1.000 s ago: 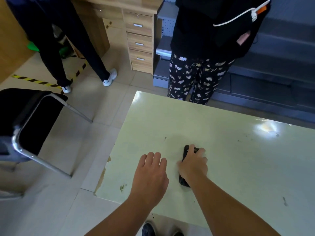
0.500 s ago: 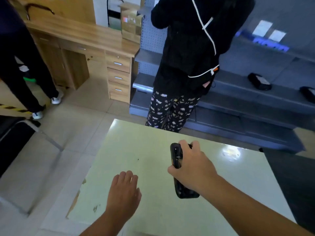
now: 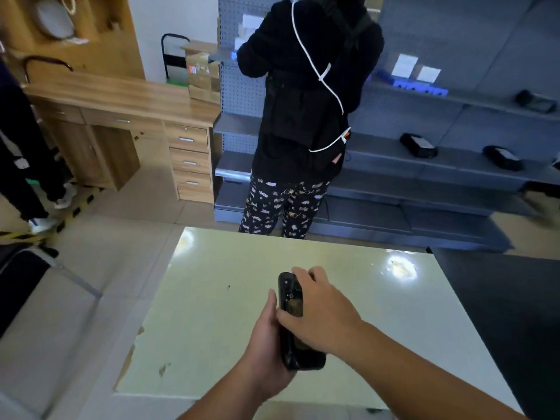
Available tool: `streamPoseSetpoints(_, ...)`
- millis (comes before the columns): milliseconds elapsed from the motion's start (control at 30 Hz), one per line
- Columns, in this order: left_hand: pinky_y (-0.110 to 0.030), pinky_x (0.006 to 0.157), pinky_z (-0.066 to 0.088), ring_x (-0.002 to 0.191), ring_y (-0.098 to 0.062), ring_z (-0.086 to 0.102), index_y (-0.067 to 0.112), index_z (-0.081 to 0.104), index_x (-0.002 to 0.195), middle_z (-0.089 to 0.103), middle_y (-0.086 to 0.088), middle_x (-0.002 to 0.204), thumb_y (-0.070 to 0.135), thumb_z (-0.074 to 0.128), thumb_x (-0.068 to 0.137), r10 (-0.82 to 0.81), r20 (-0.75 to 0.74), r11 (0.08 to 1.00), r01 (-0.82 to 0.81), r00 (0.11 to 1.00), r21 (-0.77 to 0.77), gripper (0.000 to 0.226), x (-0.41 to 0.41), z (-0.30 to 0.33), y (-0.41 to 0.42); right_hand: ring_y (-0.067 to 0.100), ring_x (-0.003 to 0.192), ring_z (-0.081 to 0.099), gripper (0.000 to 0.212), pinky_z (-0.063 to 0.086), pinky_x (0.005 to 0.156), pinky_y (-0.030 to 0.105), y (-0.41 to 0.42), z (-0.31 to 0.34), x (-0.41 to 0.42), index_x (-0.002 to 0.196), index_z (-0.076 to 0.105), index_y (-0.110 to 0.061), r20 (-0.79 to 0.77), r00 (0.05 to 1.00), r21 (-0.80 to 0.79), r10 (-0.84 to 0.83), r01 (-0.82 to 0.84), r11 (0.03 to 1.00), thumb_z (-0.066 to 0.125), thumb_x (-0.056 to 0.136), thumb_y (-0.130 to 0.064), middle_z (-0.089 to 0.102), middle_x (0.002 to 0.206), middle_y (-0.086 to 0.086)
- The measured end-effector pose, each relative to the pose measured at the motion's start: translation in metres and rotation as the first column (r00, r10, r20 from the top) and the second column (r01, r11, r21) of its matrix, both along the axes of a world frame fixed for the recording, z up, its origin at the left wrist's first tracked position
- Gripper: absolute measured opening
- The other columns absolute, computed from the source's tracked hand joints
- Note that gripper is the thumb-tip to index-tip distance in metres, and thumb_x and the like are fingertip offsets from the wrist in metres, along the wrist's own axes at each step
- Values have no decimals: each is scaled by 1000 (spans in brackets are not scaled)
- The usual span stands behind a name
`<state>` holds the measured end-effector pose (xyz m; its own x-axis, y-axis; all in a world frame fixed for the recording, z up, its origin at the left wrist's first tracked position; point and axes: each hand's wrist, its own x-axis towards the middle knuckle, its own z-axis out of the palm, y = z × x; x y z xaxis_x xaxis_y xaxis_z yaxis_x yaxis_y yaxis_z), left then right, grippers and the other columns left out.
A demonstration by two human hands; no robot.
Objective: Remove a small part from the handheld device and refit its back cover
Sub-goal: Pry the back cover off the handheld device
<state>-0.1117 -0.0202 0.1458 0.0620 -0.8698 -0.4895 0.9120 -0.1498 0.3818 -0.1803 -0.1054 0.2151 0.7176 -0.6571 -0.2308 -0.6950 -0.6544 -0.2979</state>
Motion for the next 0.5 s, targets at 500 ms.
streamPoseSetpoints(500,-43,72,58,87,-33,69,10,69,131,71,-16,126,63,35,102,0,20,983,4,1000,-182,70,-33,8,18,6,103,60,32,55,90,32,-64,28,-68,131,69,-33,264,844,-100,466,-456,884,68,99,-29,69,118,-17)
